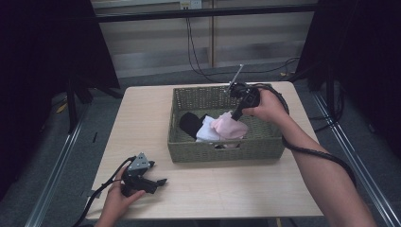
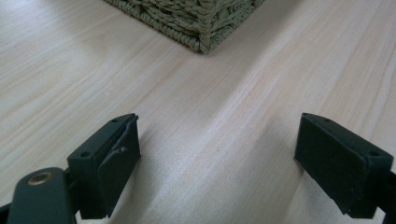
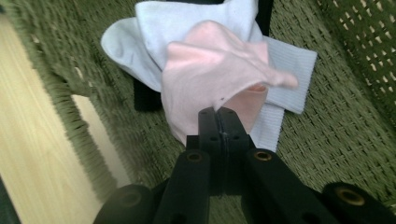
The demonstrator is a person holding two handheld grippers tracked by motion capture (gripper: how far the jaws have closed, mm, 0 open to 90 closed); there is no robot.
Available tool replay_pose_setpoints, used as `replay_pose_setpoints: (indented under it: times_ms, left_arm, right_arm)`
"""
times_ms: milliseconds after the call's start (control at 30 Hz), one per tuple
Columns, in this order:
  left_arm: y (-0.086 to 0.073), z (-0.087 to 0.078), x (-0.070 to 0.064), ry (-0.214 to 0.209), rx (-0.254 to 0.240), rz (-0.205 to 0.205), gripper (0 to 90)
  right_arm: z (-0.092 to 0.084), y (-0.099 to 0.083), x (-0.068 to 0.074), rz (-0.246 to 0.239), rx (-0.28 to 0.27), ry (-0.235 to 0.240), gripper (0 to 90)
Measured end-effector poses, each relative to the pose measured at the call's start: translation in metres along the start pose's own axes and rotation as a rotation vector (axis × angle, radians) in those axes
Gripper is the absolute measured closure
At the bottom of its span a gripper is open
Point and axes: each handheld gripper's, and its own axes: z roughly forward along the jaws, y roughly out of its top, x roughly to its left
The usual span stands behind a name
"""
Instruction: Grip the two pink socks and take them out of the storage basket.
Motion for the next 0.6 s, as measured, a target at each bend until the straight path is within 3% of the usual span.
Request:
replay_pose_setpoints:
  times_ms: [600]
  left_arm:
    - [0.000,0.000,0.000,0.002,0.002,0.000,13.5]
  right_arm:
    - [-0.057,0.001,0.017,-0.047,-0.060,-0.033,89.6]
